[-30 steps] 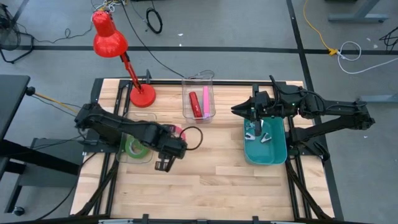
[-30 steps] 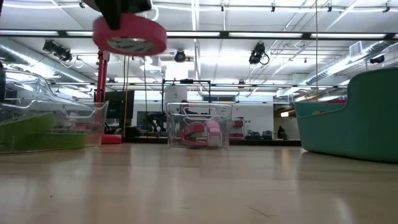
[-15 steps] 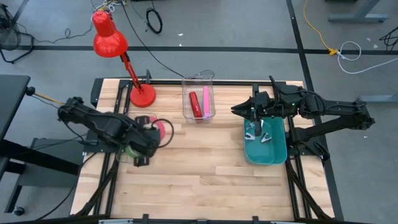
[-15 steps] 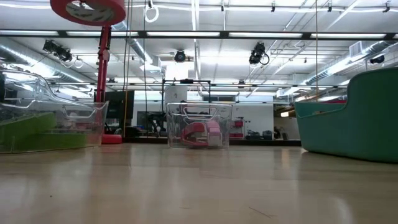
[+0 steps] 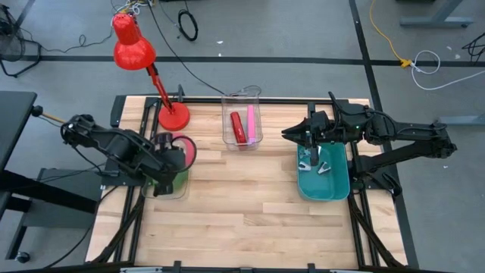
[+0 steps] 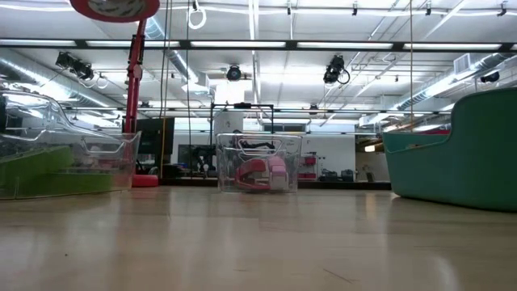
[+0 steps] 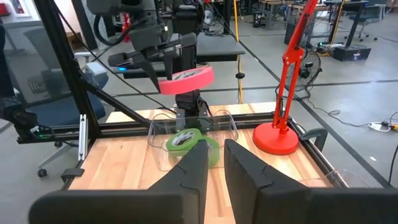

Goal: Pick and place Stapler, Stapler remover, tape
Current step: Put the pink tape into the left transparent bin

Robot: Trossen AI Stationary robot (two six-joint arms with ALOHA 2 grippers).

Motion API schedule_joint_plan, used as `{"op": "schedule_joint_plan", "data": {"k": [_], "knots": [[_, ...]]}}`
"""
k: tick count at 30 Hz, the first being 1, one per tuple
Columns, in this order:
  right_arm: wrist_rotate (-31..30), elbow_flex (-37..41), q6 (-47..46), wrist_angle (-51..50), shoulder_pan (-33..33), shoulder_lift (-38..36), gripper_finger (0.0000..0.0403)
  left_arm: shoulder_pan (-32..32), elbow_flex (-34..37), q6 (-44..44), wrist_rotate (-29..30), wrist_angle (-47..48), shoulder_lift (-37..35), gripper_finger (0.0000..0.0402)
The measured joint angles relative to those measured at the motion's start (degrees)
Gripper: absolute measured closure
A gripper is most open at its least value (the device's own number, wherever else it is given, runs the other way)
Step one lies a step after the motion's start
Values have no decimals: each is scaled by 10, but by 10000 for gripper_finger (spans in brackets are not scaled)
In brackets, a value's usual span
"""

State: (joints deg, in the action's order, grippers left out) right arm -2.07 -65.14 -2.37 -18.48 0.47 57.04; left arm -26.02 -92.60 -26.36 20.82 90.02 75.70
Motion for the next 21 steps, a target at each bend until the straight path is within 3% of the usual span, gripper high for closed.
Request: {"op": "schedule_joint_plan", "data": {"k": [5,21], "knots": [[0,0,-2,0,0,0,346,-1,21,0,5,-2,-18,307],[-24,0,-1,0,0,0,346,-26,226,-45,0,-63,-111,303]]}}
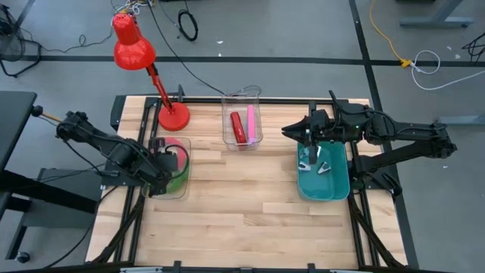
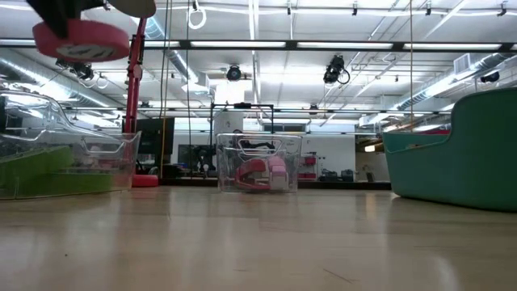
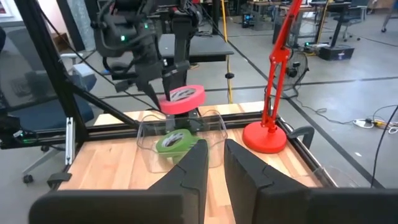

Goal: Pick and place Stapler, Stapler remover, tape
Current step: Put the pink tape into the left transparent bin

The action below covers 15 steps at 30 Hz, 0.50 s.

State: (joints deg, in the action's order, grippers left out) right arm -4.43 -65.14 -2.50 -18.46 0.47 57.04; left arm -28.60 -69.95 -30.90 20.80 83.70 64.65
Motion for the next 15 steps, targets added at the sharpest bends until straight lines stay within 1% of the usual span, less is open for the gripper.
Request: {"op": "schedule_joint_plan", "data": {"k": [5,8,12,15], "knots": [[-7,0,0,0,0,0,346,0,52,1,-2,-13,-13,305],[-7,0,0,0,0,0,346,0,76,5,-20,-15,-14,304],[-7,0,0,0,0,0,346,-5,105,20,-66,-17,-14,303],[-7,0,0,0,0,0,346,-16,126,41,-111,-42,-13,305]]}}
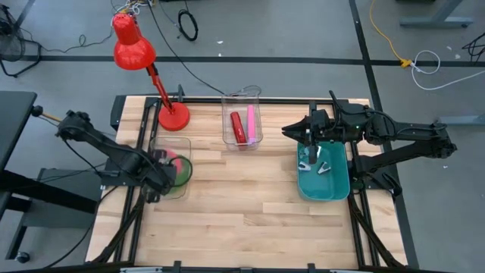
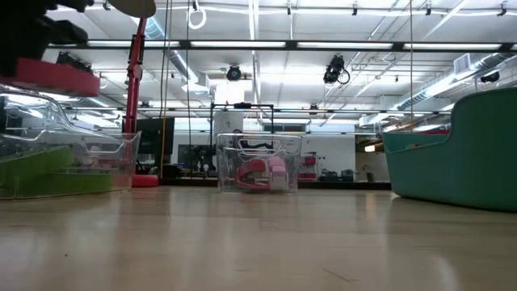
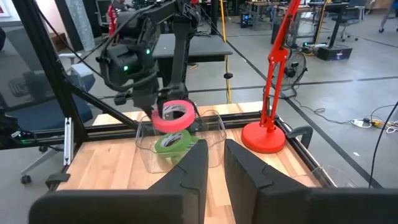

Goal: Pick and place Stapler, Stapler remover, tape
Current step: Put the pink tape into the left transparent bin

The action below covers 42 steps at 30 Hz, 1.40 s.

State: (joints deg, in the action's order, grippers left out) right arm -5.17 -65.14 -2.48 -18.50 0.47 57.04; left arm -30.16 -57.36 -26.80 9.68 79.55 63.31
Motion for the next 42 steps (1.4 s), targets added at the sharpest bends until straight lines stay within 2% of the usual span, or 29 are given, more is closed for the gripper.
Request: {"op": "schedule_joint_plan", "data": {"k": [12,20,32,36,42], "knots": [[-19,0,0,0,0,0,346,-44,62,50,-79,-50,0,303],[-19,0,0,0,0,0,346,-53,72,125,-80,-93,0,293],[-19,0,0,0,0,0,346,-52,72,90,-78,-93,0,289],[-19,0,0,0,0,0,346,-52,72,98,-70,-93,0,264],[-14,0,0,0,0,0,346,-52,72,125,-52,-93,0,187]]}}
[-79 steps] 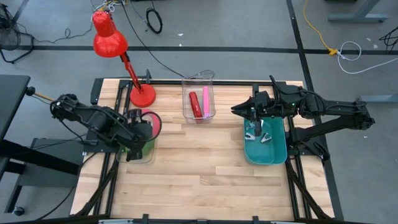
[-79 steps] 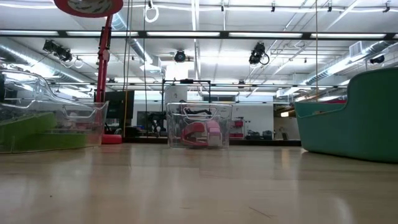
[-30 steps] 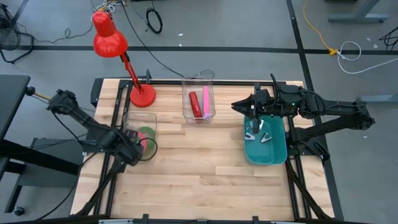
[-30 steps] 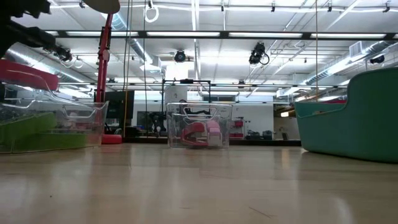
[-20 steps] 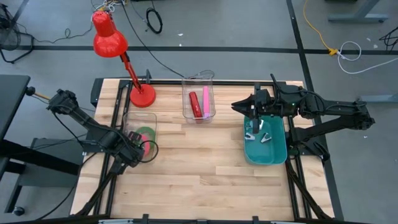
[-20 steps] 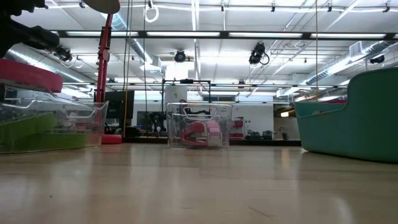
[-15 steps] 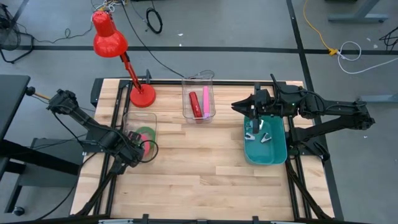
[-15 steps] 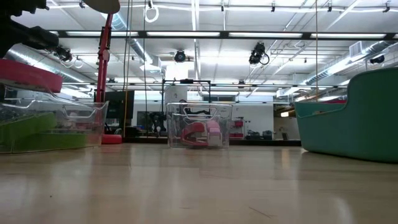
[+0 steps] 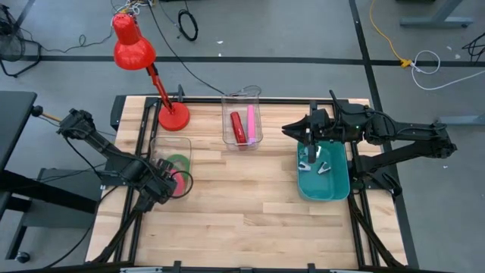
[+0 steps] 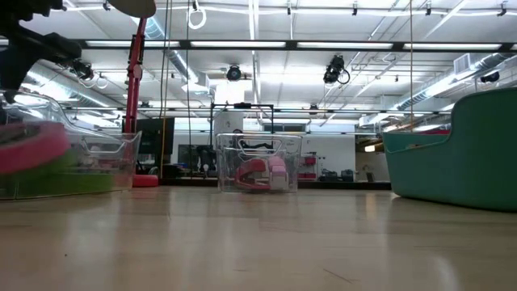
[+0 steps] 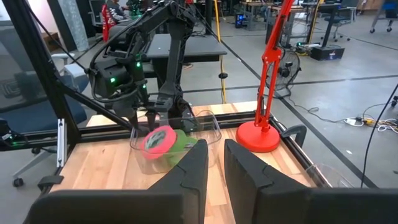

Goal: Pick and place Stapler, Stapler remover, tape
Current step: Put the pink tape into the left transparent bin, then return to Home Position

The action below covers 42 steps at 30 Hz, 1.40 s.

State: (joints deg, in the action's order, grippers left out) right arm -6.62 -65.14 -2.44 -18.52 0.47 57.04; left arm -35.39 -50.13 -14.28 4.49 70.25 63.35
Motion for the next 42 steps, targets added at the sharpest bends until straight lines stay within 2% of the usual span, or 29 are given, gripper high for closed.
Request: {"op": "schedule_joint_plan", "data": {"k": [5,10,13,19,22,26,42], "knots": [[0,0,0,0,0,0,346,0,-5,-7,0,2,0,135],[0,0,0,0,0,0,346,0,-31,-16,20,3,0,123],[0,0,0,0,0,0,346,4,-59,-18,64,4,0,128],[0,0,0,0,0,0,346,31,-130,-20,191,-3,0,146],[0,0,0,-3,0,0,346,51,-160,-20,229,-4,0,163],[0,0,0,-23,0,0,346,83,-186,-12,248,-4,0,194],[0,0,35,-32,0,0,346,160,-194,6,233,-27,0,365]]}}
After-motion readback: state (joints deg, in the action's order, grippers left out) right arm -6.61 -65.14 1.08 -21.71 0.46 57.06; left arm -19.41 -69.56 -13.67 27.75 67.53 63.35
